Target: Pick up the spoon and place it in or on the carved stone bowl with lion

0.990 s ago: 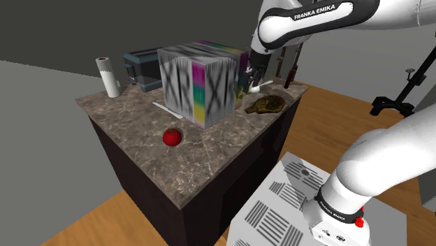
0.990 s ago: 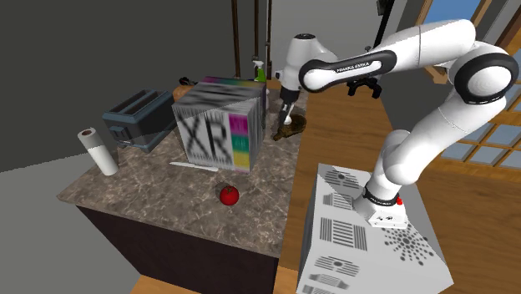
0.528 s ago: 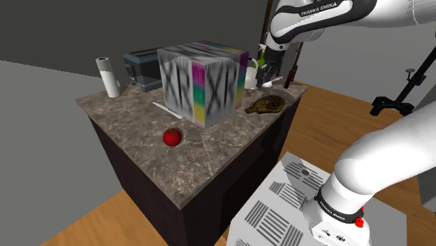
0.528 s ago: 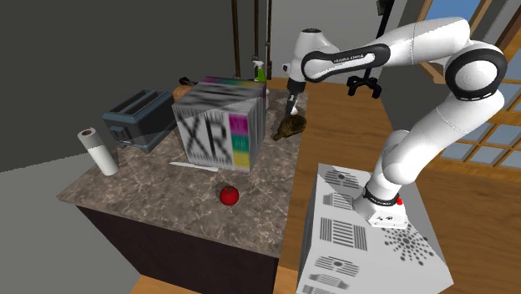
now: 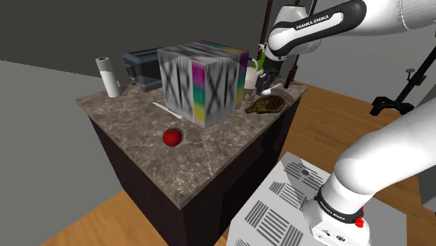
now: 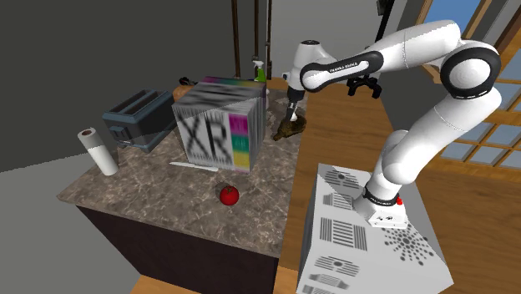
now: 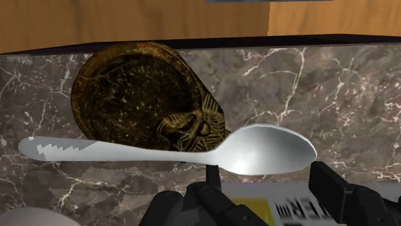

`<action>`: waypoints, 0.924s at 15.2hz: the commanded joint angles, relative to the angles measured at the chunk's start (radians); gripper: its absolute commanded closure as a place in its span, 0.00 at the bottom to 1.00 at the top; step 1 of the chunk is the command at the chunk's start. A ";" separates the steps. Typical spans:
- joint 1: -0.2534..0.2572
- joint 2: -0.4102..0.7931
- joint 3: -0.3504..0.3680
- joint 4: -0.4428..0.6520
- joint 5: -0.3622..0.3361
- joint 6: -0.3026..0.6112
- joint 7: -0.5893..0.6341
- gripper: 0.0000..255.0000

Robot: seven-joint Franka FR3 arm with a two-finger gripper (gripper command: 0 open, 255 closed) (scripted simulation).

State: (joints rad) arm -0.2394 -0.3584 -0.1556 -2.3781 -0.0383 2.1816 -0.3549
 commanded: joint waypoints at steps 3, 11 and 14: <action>0.000 0.019 -0.003 -0.042 0.001 0.061 -0.001 1.00; 0.001 0.035 -0.005 -0.068 0.003 0.104 -0.004 1.00; 0.001 0.035 -0.005 -0.068 0.003 0.104 -0.004 1.00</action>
State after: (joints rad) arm -0.2385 -0.3232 -0.1607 -2.4464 -0.0357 2.2853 -0.3586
